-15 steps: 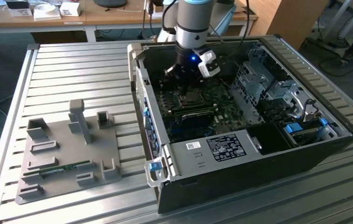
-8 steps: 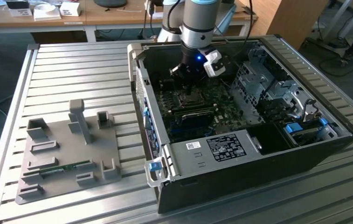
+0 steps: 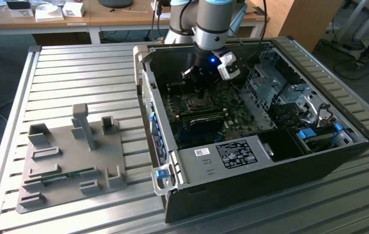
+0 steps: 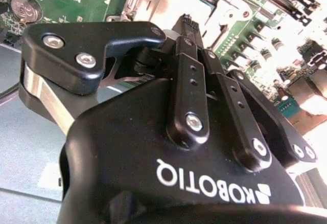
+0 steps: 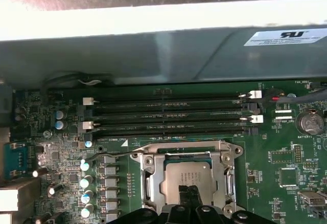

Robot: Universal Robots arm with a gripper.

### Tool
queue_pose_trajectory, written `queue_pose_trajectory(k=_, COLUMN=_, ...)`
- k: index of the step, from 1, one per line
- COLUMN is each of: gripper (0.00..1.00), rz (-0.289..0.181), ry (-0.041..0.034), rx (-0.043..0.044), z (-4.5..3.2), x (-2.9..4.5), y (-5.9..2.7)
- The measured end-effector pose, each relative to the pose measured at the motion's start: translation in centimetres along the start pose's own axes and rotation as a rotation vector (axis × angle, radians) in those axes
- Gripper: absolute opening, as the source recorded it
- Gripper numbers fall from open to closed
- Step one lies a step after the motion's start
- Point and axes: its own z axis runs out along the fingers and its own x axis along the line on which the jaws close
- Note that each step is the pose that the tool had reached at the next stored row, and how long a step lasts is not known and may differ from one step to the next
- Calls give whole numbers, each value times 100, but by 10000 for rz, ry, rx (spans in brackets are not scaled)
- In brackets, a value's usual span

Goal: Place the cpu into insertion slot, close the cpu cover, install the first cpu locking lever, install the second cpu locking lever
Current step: 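Close the cpu cover, then install the first cpu locking lever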

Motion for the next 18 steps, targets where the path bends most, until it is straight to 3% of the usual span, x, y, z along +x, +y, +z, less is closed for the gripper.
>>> queue_pose_trajectory(k=18, gripper=11, rz=0, ry=0, rx=1, z=-14, x=-16, y=1)
